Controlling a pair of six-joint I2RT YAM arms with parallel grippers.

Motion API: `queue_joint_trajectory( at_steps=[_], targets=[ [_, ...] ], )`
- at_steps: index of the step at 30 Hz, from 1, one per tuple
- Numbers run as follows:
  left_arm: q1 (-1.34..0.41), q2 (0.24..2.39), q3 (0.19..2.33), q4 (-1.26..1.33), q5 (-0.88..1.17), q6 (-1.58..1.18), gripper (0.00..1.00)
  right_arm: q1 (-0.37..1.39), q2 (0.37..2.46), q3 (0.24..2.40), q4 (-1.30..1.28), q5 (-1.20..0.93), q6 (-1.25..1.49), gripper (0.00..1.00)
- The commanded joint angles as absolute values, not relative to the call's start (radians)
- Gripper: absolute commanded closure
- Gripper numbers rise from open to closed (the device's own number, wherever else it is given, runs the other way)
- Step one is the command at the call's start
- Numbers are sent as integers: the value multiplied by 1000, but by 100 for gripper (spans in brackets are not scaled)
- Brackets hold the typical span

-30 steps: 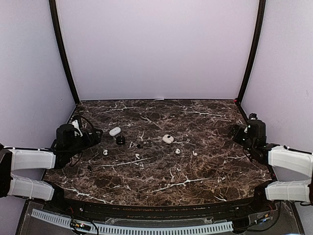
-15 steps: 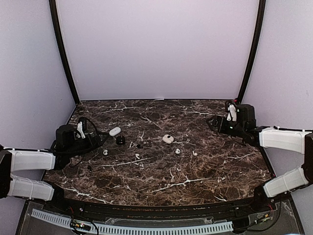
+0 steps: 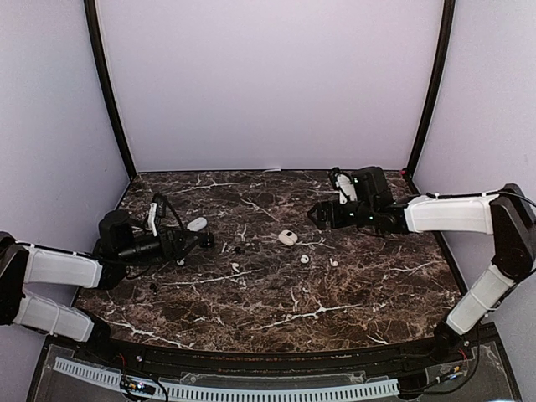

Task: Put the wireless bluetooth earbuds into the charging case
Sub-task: Pick up the charging case from the center of the board.

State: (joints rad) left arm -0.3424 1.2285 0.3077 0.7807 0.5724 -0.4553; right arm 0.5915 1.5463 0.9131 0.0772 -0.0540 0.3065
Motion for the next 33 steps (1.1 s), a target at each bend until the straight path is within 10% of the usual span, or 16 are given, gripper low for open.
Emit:
queue_joint_trajectory(
  at_steps=[1, 33],
  targets=[
    [-355, 1221, 289, 826, 581, -365, 4, 652, 1641, 1007, 20, 4, 227, 3],
    [-361, 1176, 275, 827, 523, -347, 7, 809, 2075, 1325, -123, 68, 169, 23]
  ],
)
